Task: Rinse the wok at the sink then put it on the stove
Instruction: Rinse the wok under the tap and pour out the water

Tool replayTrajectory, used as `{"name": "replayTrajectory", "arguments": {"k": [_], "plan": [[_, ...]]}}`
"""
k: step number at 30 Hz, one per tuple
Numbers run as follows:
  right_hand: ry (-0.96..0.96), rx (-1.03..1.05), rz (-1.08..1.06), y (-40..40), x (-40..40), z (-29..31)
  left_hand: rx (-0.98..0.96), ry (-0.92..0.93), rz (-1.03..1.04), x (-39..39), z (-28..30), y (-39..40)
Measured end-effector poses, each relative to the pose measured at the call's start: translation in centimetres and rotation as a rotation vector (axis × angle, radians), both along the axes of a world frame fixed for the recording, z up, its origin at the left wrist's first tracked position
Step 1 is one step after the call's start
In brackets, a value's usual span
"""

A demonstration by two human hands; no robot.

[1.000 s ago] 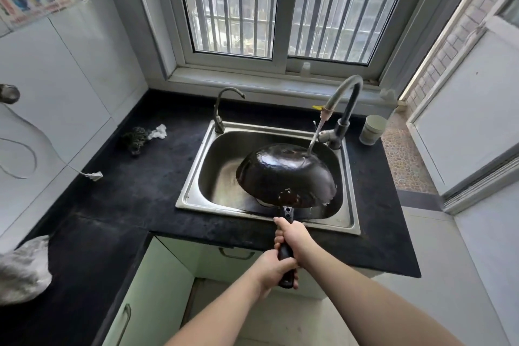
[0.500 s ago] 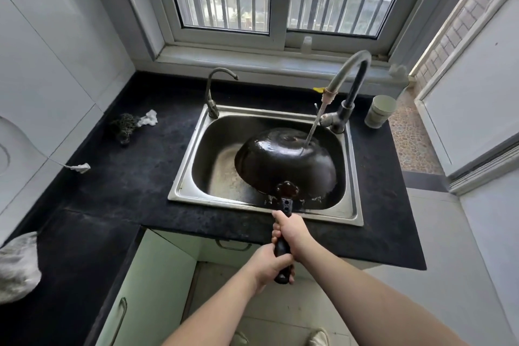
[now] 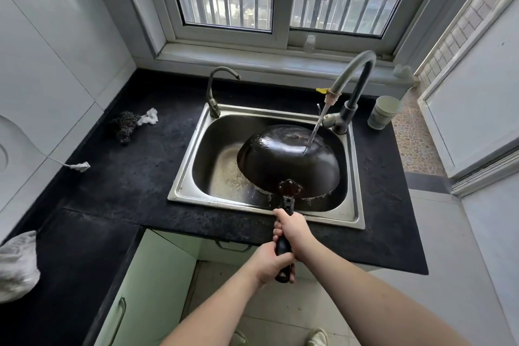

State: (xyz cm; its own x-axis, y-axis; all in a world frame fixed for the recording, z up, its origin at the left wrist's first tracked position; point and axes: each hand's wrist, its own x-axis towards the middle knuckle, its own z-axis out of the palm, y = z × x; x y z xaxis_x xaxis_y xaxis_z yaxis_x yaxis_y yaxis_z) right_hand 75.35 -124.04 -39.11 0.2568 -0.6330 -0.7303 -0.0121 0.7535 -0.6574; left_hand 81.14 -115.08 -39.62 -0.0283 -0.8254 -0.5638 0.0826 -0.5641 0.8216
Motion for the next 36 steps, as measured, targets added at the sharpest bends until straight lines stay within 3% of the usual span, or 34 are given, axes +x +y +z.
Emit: {"name": "replayTrajectory", "arguments": {"k": [36], "plan": [[0.039, 0.057, -0.081, 1.1, 1.0, 0.7, 0.062, 0.052, -0.020, 1.3, 1.5, 1.0]]}}
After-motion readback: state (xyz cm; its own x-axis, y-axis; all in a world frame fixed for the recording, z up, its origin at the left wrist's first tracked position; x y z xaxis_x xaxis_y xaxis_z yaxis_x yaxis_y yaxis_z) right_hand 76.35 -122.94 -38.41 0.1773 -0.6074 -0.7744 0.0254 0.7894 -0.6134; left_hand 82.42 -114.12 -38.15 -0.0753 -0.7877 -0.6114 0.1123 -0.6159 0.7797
